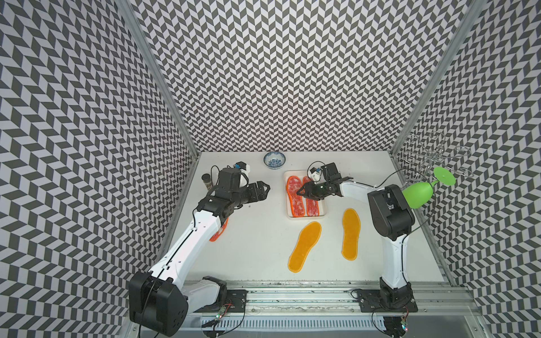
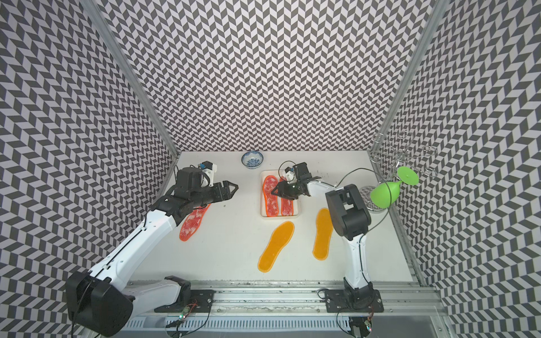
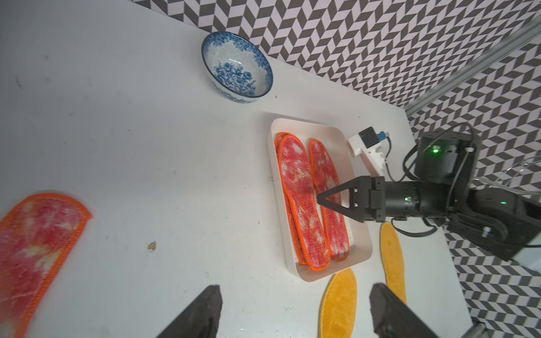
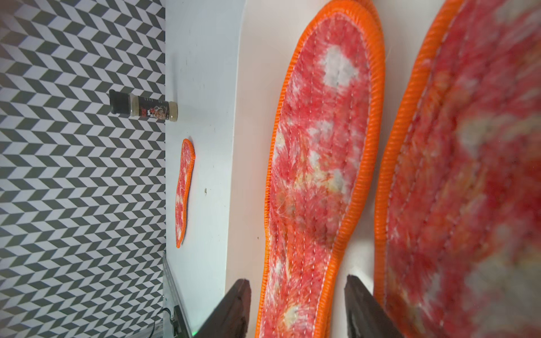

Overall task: Put the insoles into the storage box
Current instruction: Place the insole in the storage box, then pick up the insole from the center of the board.

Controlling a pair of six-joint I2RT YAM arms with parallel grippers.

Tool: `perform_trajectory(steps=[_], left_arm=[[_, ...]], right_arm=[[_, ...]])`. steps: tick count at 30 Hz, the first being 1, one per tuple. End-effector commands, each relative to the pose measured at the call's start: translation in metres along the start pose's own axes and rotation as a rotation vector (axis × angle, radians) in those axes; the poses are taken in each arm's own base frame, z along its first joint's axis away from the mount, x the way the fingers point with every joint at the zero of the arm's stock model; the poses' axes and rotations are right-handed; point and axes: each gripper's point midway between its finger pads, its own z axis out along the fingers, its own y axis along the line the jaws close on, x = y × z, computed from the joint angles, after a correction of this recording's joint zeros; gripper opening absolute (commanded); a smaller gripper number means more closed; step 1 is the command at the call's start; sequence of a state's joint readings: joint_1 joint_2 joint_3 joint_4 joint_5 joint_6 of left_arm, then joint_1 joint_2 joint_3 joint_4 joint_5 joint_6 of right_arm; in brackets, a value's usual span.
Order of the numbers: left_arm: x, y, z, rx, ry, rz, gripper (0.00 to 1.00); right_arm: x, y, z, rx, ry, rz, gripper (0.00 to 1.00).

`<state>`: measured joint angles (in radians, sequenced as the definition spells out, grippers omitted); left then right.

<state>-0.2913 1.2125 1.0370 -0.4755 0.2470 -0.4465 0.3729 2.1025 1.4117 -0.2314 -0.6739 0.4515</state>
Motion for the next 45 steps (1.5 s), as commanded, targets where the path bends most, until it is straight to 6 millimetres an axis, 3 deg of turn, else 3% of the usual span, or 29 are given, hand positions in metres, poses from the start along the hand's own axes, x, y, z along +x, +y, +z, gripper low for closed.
perform_trajectory(steps=[1,5,10,16,20,28,45], left_arm=[[-0.007,0.037,-0.004,-0.189,-0.004,0.054,0.84],[-0.004,0.095,-0.002,-0.352,0.021,0.044,0.83],[-0.001,0.152,-0.004,-0.456,0.061,0.005,0.80],[0.031,0.226,-0.007,-0.608,0.153,-0.110,0.76],[0.046,0.255,-0.009,-0.675,0.204,-0.117,0.75],[0.054,0.284,-0.001,-0.726,0.275,-0.140,0.74],[0.100,0.287,0.035,-0.685,0.477,-0.119,0.70]], right_arm=[[-0.018,0.029,-0.024,0.020,-0.062,-0.084,0.56],[-0.022,0.051,-0.048,0.015,-0.098,-0.139,0.59],[-0.013,0.077,-0.081,0.012,-0.131,-0.223,0.63],[0.008,0.094,-0.113,0.029,-0.158,-0.288,0.67],[0.019,0.099,-0.130,0.041,-0.177,-0.319,0.70],[0.032,0.096,-0.142,0.069,-0.184,-0.356,0.74],[0.026,0.085,-0.143,0.075,-0.174,-0.361,0.74]])
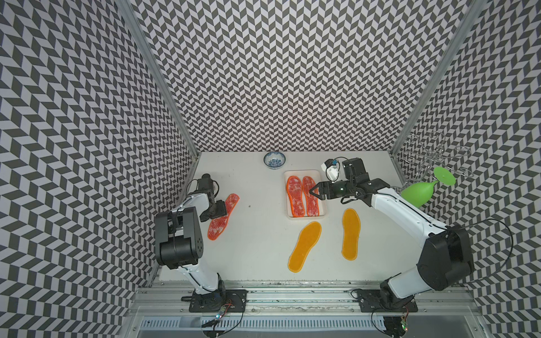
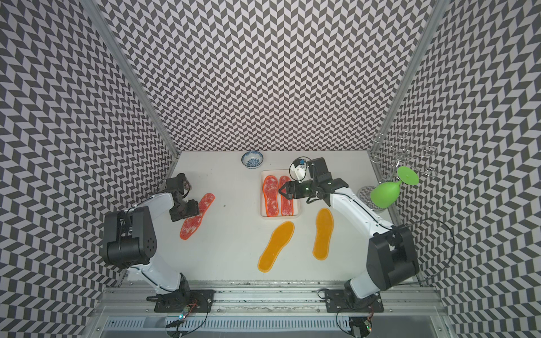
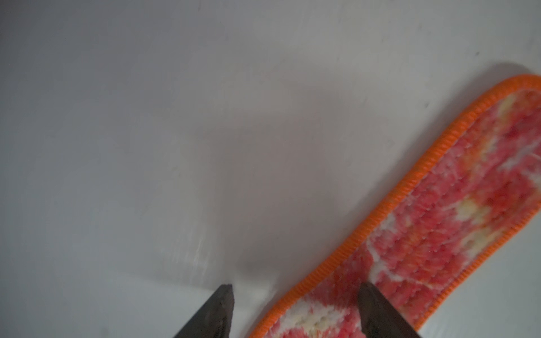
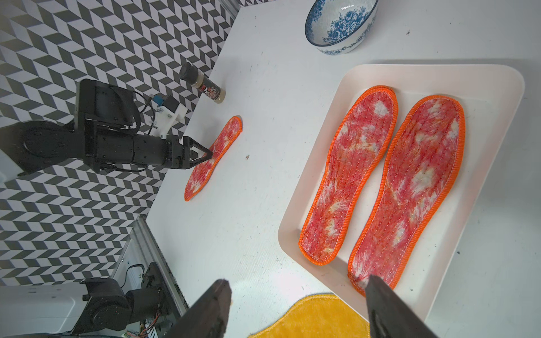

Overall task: Put the insoles into the storage box
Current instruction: Pick up the insole from the center of the board.

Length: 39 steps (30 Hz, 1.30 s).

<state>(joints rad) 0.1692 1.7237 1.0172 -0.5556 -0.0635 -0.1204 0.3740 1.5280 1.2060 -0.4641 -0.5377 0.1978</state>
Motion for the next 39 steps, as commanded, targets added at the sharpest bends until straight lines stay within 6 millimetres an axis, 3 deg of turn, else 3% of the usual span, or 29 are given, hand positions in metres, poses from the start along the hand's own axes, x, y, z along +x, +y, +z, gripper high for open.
perform_trajectory(steps=[1,8,14,20,24,32,39], left_arm=[[0.020,-0.007,0.017,0.007,0.094,0.050,0.69],[0.042,-0.020,0.037,0.041,0.200,0.087,0.59],[0.057,-0.029,0.045,0.049,0.255,0.120,0.43],[0.058,-0.029,0.045,0.015,0.261,0.162,0.12],[0.056,-0.031,0.043,-0.005,0.252,0.192,0.04],[0.029,-0.050,0.010,0.008,0.117,0.291,0.00],[0.002,-0.093,-0.044,0.083,-0.068,0.450,0.00]], right_arm=[[-0.008,0.001,-0.004,-0.011,-0.023,-0.027,0.74],[-0.009,-0.001,-0.006,-0.026,-0.021,-0.020,0.74],[-0.008,-0.001,-0.006,-0.040,-0.015,-0.010,0.74],[-0.006,-0.002,-0.007,-0.047,-0.012,0.002,0.74],[-0.006,-0.001,-0.008,-0.050,-0.014,0.007,0.74],[-0.019,0.003,-0.016,-0.041,-0.043,-0.002,0.74],[-0.049,0.011,-0.033,-0.044,-0.113,-0.042,0.74]])
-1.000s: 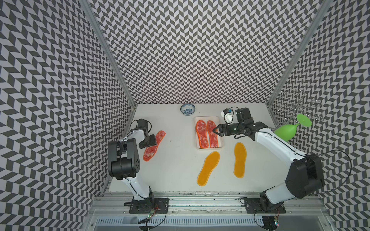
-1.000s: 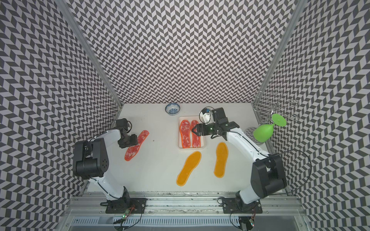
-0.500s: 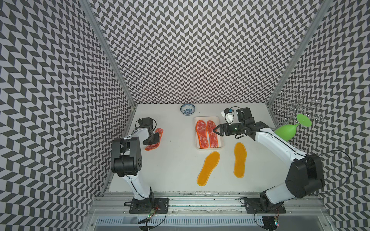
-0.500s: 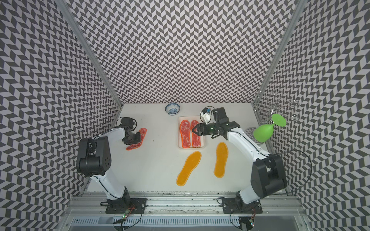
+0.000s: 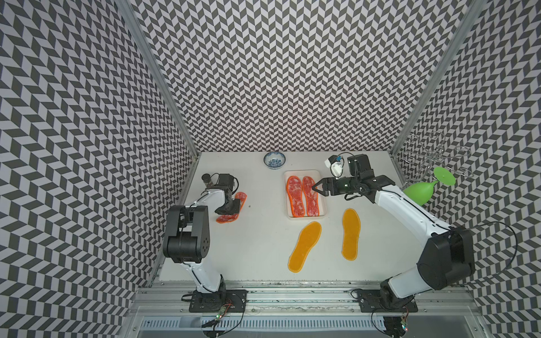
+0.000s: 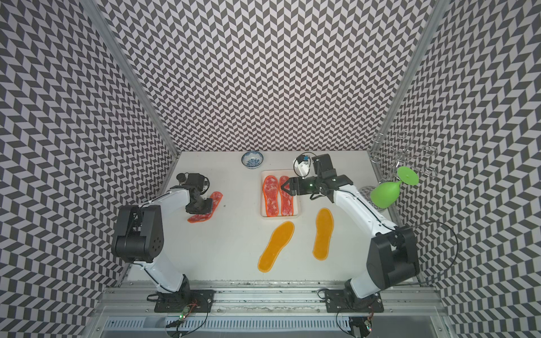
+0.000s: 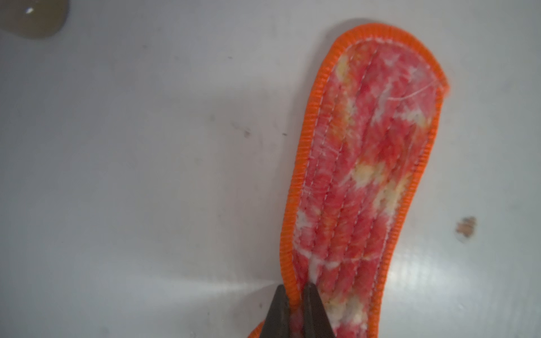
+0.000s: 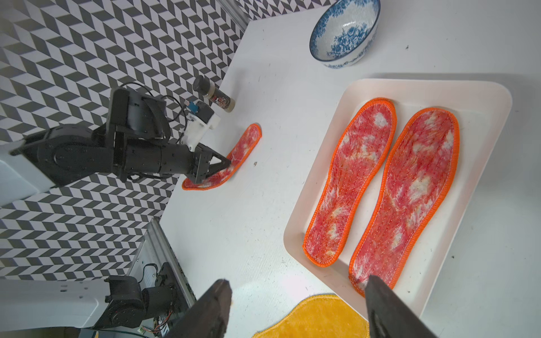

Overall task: Put the insoles into the storage box
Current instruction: Pick up the insole from the center of the board.

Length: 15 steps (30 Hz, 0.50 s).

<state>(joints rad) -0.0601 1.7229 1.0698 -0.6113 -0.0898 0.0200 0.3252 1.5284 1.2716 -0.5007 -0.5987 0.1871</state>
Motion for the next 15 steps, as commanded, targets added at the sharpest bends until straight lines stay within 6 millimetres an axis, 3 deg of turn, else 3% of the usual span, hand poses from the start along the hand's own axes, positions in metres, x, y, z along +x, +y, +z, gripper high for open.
perform_trajectory(steps=[1,7,12,15], left_arm=[[-0.017,-0.024,-0.037,0.043,-0.097,0.140,0.00],[-0.047,-0.086,-0.100,0.080,-0.317,0.442,0.00],[-0.057,-0.133,-0.157,0.123,-0.538,0.646,0.00],[-0.053,-0.164,-0.188,0.170,-0.660,0.788,0.00]], right_arm=[[-0.035,0.011,-0.017,-0.007,-0.095,-0.059,0.74],[-0.068,0.021,-0.029,-0.022,-0.171,-0.120,0.73],[-0.075,0.029,-0.028,-0.056,-0.149,-0.156,0.73],[-0.073,0.037,-0.026,-0.111,-0.130,-0.168,0.72]])
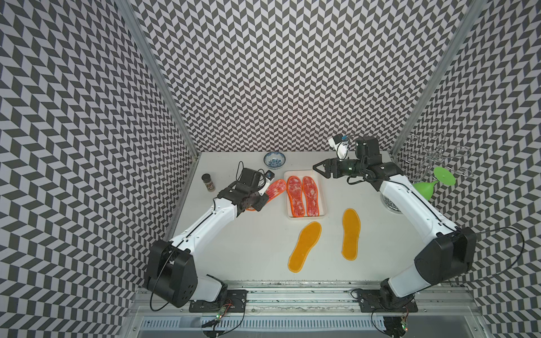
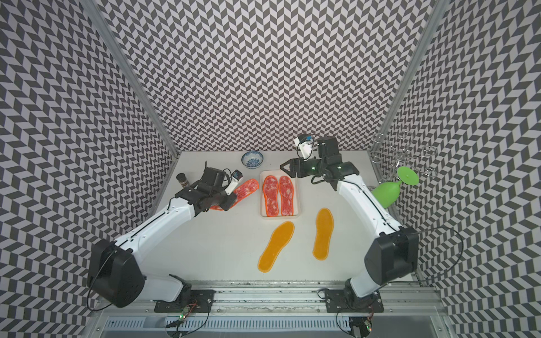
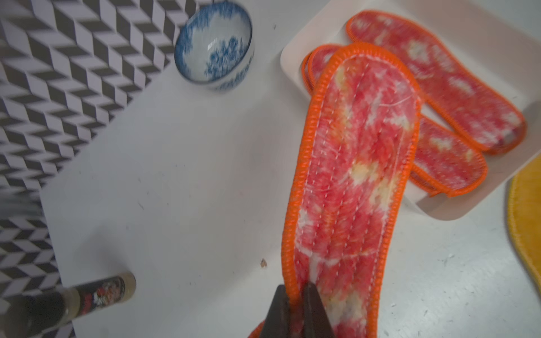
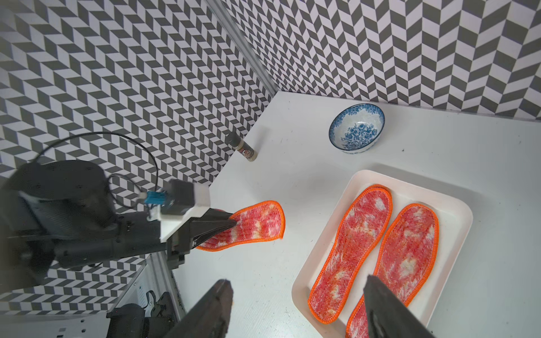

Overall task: Put the insoles into the storage box
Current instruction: Pick up the insole from the center of the board.

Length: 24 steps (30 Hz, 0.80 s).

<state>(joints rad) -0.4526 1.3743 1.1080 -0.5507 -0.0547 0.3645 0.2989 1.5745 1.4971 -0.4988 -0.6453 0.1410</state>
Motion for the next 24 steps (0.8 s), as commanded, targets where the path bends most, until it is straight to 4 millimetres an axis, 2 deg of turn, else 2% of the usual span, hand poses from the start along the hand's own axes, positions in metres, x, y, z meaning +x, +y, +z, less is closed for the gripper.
perform_trajectory(steps=[1,6,13,18,24], left_arm=[[-0.042,-0.020,-0.025,0.021,-0.178,0.196,0.00],[-0.061,-0.048,-0.037,0.032,-0.228,0.357,0.00],[-0.078,-0.072,-0.045,0.031,-0.266,0.514,0.00],[-0.086,-0.086,-0.052,0.029,-0.305,0.594,0.00],[-0.085,-0.098,-0.056,0.027,-0.319,0.658,0.00]], right_arm=[[0.002,0.010,0.004,-0.086,0.022,-0.021,0.72],[0.022,0.026,0.019,-0.159,0.100,-0.022,0.70],[0.050,0.055,0.042,-0.237,0.205,-0.059,0.69],[0.067,0.058,0.054,-0.237,0.273,-0.088,0.67],[0.084,0.065,0.062,-0.277,0.340,-0.089,0.61]])
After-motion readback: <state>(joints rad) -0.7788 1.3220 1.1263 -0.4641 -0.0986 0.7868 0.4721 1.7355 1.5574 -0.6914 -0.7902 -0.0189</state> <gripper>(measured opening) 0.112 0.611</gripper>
